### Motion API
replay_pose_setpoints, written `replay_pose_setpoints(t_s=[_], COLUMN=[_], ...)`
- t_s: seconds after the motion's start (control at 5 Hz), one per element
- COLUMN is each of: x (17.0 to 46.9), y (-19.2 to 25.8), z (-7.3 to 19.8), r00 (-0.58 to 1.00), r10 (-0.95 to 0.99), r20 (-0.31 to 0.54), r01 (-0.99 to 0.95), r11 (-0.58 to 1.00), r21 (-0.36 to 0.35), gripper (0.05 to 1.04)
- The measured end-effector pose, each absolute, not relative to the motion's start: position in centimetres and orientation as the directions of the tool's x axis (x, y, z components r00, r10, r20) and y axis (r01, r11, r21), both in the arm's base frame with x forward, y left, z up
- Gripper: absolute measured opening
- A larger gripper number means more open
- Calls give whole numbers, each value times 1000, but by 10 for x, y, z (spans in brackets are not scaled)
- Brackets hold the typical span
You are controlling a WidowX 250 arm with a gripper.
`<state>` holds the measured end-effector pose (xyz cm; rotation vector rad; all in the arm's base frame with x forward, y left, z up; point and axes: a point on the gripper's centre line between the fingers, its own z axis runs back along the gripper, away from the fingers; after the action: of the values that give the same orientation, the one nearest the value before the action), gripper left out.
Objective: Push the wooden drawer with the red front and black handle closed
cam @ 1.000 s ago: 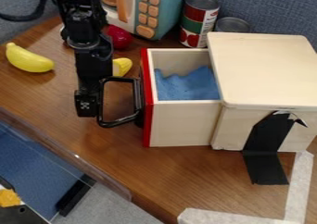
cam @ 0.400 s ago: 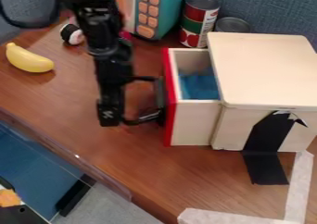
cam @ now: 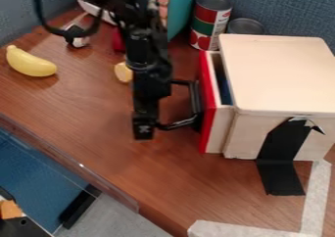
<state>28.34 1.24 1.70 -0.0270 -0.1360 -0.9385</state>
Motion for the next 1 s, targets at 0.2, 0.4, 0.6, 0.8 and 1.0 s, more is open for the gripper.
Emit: replay_pose_setpoints(t_s=[0.2, 0.4, 0.6, 0.8, 1.0], x=[302, 313, 311, 307, 284], y=[9, 3, 0, 29, 82], z=[14, 13, 18, 47, 66], r00=[597, 605, 607, 656, 743], r10=[-791, -784, -783, -742, -661], r20=[135, 140, 140, 138, 102], r01=[794, 788, 788, 739, 650], r11=[607, 615, 615, 668, 750], r21=[44, 41, 23, 87, 126], gripper=[1000, 1000, 1000, 1000, 1000])
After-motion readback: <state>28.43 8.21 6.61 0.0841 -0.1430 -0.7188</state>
